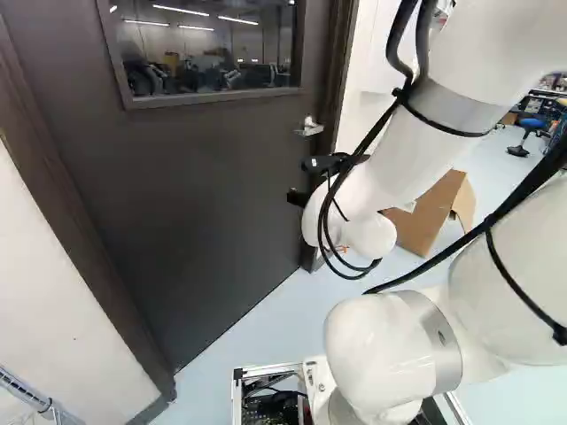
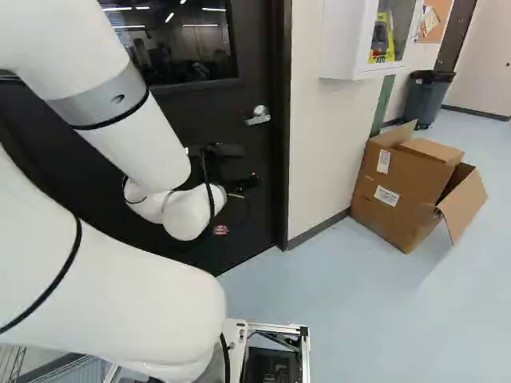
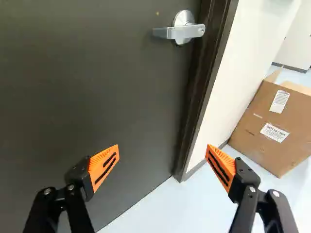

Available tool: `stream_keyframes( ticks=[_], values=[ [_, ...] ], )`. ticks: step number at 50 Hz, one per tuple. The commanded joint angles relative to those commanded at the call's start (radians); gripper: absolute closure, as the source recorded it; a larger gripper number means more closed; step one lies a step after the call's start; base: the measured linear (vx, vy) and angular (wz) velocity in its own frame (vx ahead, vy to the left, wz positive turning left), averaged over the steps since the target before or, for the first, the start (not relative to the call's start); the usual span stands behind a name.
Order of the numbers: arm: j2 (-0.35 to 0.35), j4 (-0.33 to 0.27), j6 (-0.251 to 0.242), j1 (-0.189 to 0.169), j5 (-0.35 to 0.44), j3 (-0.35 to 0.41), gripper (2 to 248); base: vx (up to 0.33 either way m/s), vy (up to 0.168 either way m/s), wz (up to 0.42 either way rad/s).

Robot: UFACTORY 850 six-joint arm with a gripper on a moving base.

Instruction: Open the door and move inside

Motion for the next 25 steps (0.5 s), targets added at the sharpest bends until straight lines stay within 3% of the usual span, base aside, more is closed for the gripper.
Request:
stream_keyframes(
  ticks=[25],
  values=[
    [-0.061, 0.000, 0.000, 0.000, 0.000, -0.117, 3, 0.000, 0.000, 0.000]
  ],
)
